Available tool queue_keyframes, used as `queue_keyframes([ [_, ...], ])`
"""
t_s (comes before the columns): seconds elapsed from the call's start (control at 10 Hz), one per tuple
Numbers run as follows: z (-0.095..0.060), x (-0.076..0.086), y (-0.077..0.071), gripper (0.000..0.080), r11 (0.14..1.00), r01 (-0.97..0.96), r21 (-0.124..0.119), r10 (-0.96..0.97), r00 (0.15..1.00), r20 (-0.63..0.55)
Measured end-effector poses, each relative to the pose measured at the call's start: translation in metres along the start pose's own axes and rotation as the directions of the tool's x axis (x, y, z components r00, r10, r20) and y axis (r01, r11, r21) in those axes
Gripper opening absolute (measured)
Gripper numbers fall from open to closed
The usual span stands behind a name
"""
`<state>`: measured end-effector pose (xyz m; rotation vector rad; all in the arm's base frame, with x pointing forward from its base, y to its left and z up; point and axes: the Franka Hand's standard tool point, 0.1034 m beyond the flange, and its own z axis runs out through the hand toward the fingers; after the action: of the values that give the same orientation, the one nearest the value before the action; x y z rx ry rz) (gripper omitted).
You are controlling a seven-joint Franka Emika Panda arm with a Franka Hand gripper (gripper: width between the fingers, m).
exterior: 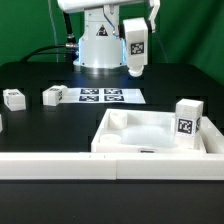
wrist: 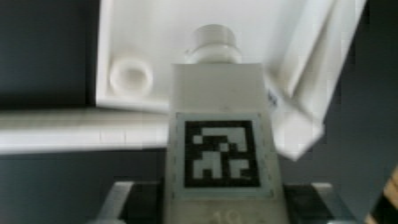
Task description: Assemble square table
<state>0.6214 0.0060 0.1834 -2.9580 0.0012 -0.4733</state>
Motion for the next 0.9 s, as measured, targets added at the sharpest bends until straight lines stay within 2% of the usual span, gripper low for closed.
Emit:
queue_keyframes([
  [0.1, -0.001, 0.011, 0.006, 0.0290, 0.999, 0.001, -0.045, -0.005, 0.995, -0.097],
  [0.2, -0.002, 0.019, 0.012, 0.0290, 0.992, 0.012, -0.126, -0.038, 0.977, -0.211],
  [0.3, -0.002, 0.013, 0.022, 0.0290, 0.985, 0.023, -0.170, -0.066, 0.966, -0.250],
  [0.4, 0.000, 0.011, 0.020, 0.0290, 0.989, 0.011, -0.151, -0.046, 0.973, -0.227],
  [0.6, 0.002, 0.009, 0.024, 0.0290, 0.987, 0.017, -0.157, -0.052, 0.973, -0.224],
  [0.7, 0.007, 0.005, 0.038, 0.0290, 0.982, 0.038, -0.183, -0.078, 0.972, -0.220],
  [0.9, 0.011, 0.013, 0.040, 0.0290, 0.985, 0.026, -0.168, -0.063, 0.974, -0.216],
])
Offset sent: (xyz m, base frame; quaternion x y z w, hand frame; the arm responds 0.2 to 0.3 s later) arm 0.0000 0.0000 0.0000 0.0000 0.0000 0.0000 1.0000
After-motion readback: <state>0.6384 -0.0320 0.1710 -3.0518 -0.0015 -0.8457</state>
